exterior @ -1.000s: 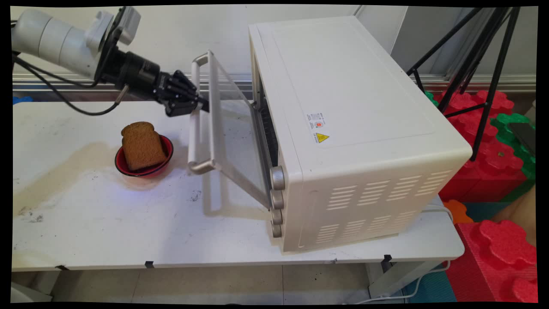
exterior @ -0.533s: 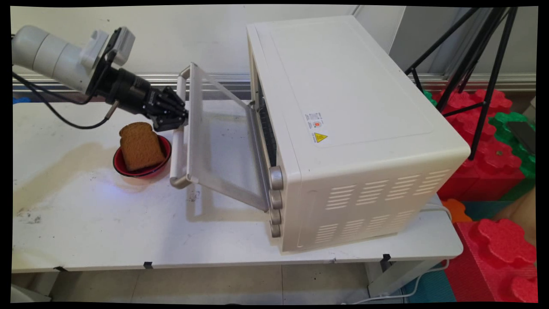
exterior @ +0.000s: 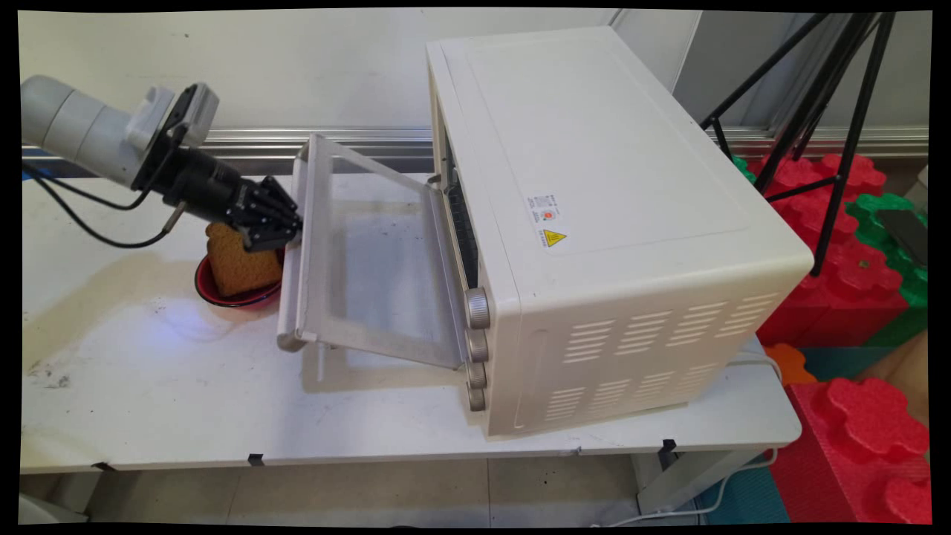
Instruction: Open the oven
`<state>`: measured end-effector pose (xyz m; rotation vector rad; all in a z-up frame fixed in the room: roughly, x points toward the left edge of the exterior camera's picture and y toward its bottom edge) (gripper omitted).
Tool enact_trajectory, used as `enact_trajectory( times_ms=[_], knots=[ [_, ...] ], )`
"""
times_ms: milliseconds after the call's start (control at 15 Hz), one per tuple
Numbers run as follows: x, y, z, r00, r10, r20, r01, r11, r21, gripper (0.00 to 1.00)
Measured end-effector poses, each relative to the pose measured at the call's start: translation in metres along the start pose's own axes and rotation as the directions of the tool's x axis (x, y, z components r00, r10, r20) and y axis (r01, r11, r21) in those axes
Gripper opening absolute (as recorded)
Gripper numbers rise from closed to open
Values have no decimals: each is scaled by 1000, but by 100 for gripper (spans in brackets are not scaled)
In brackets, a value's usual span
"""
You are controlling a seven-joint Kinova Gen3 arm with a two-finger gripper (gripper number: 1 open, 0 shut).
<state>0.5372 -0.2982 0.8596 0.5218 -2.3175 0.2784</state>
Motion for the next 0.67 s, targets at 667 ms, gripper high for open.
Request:
enact_trajectory(
  times_ms=[667],
  knots=[
    [-33,4,-7,998,0,56,0,1000,-5,0]
  ],
)
